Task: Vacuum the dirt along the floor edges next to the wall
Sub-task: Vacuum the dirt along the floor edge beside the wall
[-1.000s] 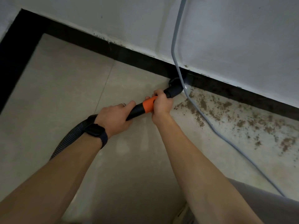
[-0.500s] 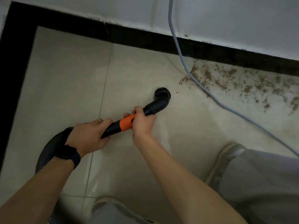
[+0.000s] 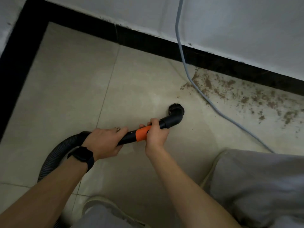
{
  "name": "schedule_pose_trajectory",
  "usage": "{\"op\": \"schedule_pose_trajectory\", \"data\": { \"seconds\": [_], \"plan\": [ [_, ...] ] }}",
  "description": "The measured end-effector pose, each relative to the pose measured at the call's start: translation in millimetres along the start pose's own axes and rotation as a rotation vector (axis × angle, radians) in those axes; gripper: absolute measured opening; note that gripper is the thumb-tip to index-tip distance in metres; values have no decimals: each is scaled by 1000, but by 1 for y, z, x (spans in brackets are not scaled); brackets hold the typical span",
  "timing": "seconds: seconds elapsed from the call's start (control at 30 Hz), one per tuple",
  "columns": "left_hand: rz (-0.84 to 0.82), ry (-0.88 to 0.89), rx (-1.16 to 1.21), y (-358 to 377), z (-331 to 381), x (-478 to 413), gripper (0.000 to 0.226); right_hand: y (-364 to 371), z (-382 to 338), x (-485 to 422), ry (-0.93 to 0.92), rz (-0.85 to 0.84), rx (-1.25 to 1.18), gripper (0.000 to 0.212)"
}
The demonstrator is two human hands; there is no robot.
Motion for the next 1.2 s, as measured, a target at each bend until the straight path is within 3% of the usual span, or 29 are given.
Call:
{"op": "schedule_pose_trajectory", "data": {
  "seconds": [0.23,0.4,0.7,1.2],
  "plan": [
    [-50,-64,13,-3,16,-31,38,1,-35,-20,-66,-41,15,25],
    [-71,-112,38,-10,16,-42,36,11,-50,-27,-81,-84,55,40],
    [-49,-209,207,-14,5,-58,27,21,-65,-37,-76,-83,56,33],
    [-85,-211,163,-23,21,-106,27,18,-107,-64,-87,-74,70,36]
  ]
}}
Point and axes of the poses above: each hand's wrist, its own x-axis away from the middle knuckle, its own y-axis out of the palm, z = x × y, the point moved 8 cm from there along -x, towards the middle knuckle, and after that the axes turned 2 degrees about x, right-handed, at the moved point
